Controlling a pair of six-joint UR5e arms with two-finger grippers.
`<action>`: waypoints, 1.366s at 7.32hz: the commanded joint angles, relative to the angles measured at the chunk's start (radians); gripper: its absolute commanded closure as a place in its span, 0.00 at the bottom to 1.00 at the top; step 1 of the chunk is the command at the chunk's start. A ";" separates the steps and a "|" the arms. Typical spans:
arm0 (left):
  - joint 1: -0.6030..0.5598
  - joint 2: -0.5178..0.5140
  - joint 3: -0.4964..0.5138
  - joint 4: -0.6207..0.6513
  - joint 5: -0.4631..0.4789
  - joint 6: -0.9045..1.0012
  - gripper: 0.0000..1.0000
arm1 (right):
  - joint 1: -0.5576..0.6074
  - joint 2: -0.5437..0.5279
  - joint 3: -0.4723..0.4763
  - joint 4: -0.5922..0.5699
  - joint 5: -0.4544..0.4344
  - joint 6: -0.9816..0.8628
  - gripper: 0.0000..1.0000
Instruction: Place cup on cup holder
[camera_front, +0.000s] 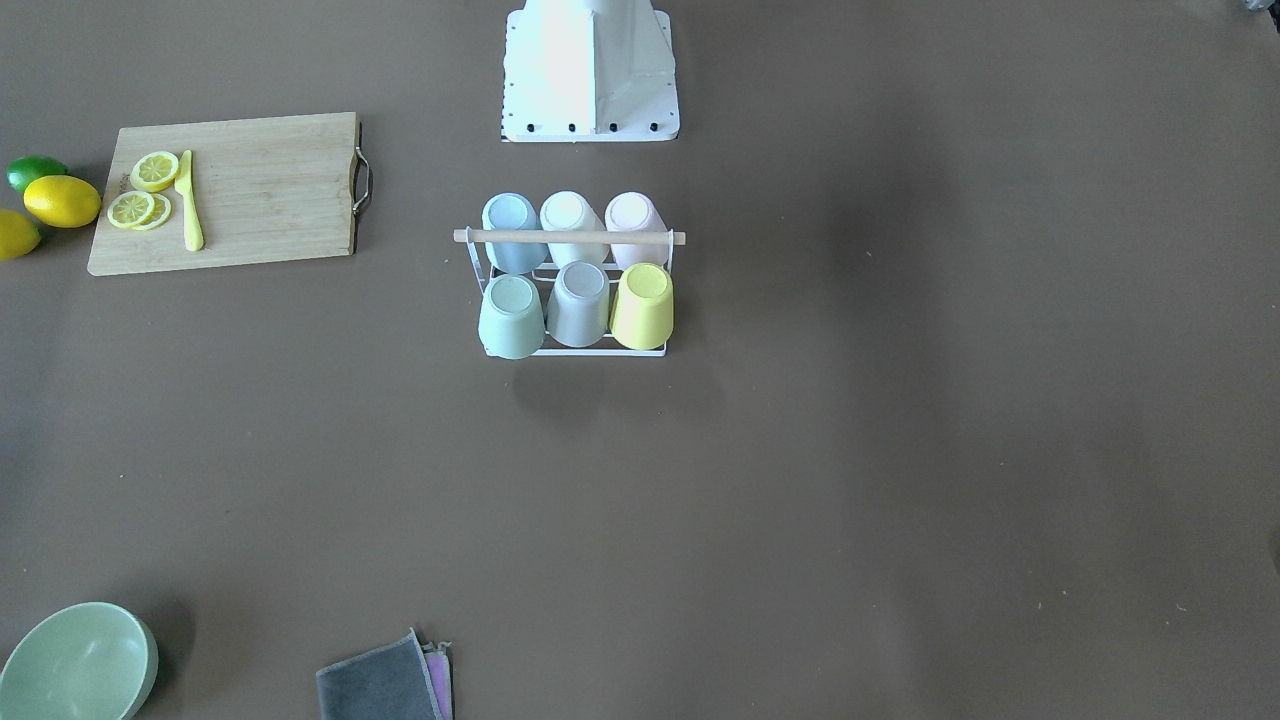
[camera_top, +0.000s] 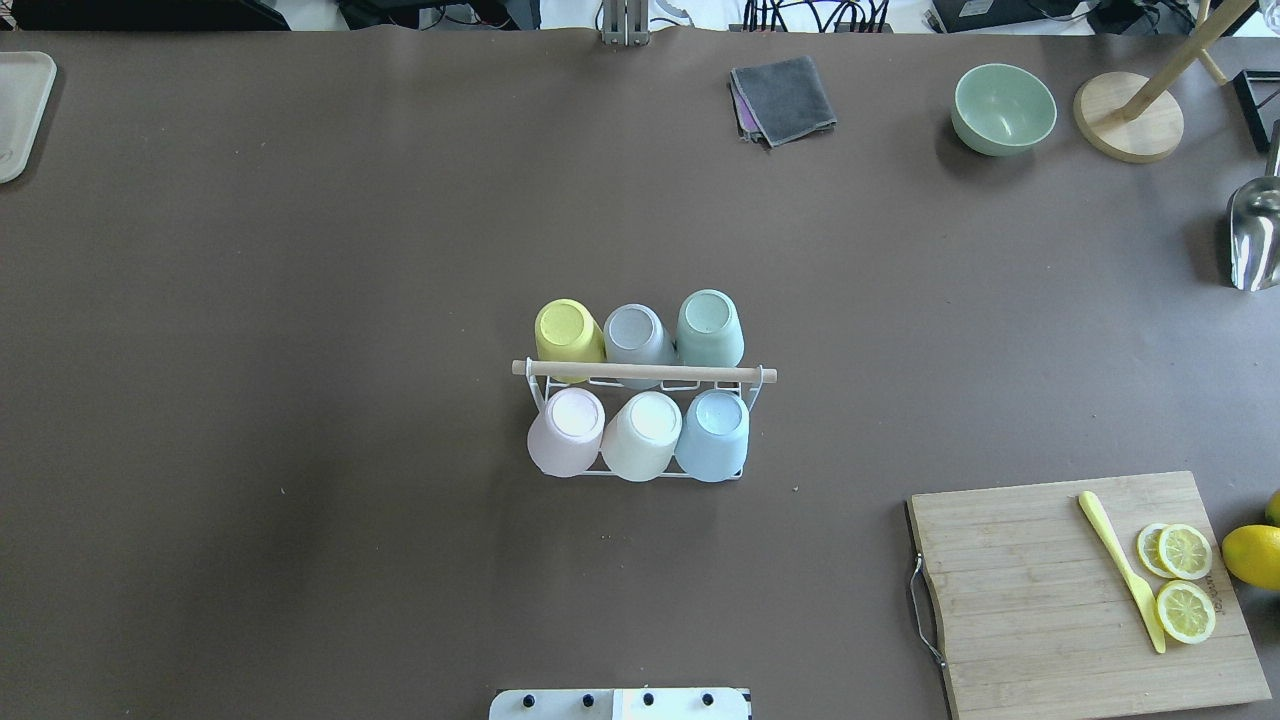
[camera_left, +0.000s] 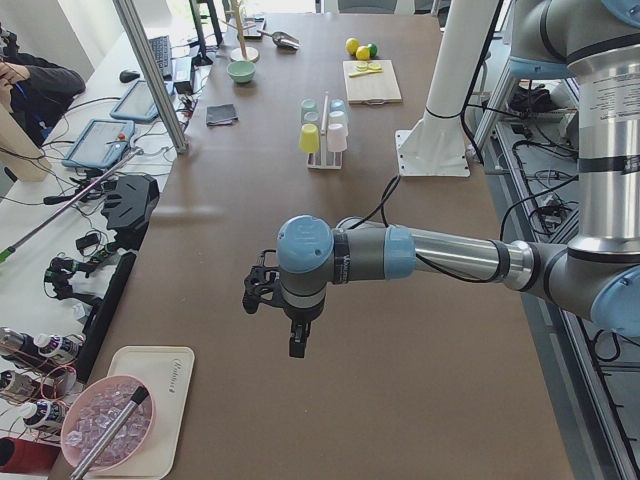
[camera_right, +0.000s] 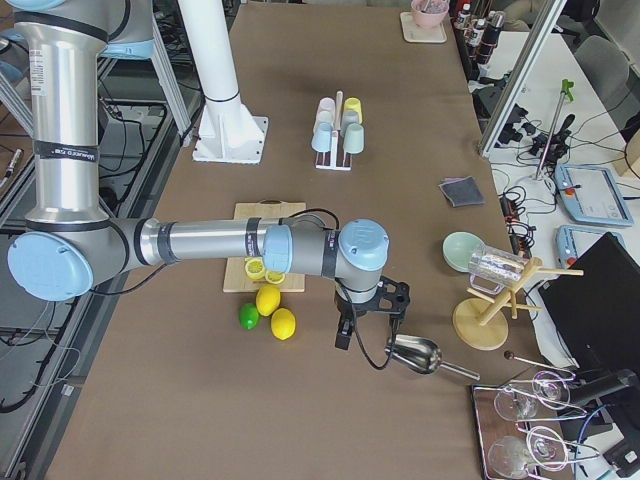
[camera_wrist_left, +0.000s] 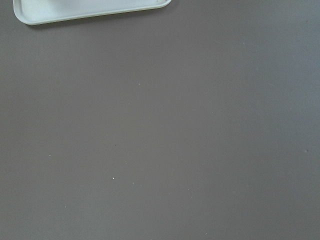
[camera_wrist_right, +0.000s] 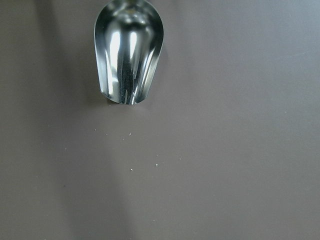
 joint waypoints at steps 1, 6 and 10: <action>0.001 -0.006 0.012 -0.004 -0.006 -0.005 0.01 | 0.000 0.000 0.001 0.000 0.000 0.002 0.00; 0.001 -0.011 0.030 -0.051 -0.001 -0.005 0.01 | 0.000 0.000 0.002 0.000 0.000 0.000 0.00; 0.001 -0.014 0.030 -0.054 -0.001 -0.008 0.01 | 0.000 0.002 0.002 0.000 0.000 0.002 0.00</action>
